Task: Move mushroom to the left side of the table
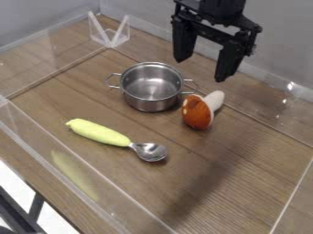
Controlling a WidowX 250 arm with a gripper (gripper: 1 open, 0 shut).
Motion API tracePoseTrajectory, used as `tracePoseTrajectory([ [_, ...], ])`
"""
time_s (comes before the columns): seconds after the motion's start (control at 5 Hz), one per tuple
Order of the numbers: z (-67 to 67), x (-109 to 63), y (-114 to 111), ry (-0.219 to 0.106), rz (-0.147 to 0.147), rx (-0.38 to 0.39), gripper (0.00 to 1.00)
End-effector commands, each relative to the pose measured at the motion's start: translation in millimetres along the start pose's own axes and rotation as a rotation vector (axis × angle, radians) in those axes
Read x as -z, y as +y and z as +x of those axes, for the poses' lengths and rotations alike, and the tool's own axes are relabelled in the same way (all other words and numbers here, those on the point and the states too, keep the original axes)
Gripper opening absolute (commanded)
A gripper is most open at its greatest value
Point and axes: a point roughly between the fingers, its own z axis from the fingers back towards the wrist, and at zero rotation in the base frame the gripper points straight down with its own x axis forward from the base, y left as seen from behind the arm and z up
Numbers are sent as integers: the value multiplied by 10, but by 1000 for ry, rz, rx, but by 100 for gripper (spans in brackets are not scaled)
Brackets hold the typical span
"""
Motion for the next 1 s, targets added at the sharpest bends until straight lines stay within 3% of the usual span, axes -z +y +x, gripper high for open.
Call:
tracePoseTrajectory([
  [0.0,1,332,26,7,4,71,100],
  [0.2,-64,513,92,11,-3,44,100],
  [0.4,16,531,150,-1,-27,19,100],
  [0.8,126,449,275,-27,-43,46,100],
])
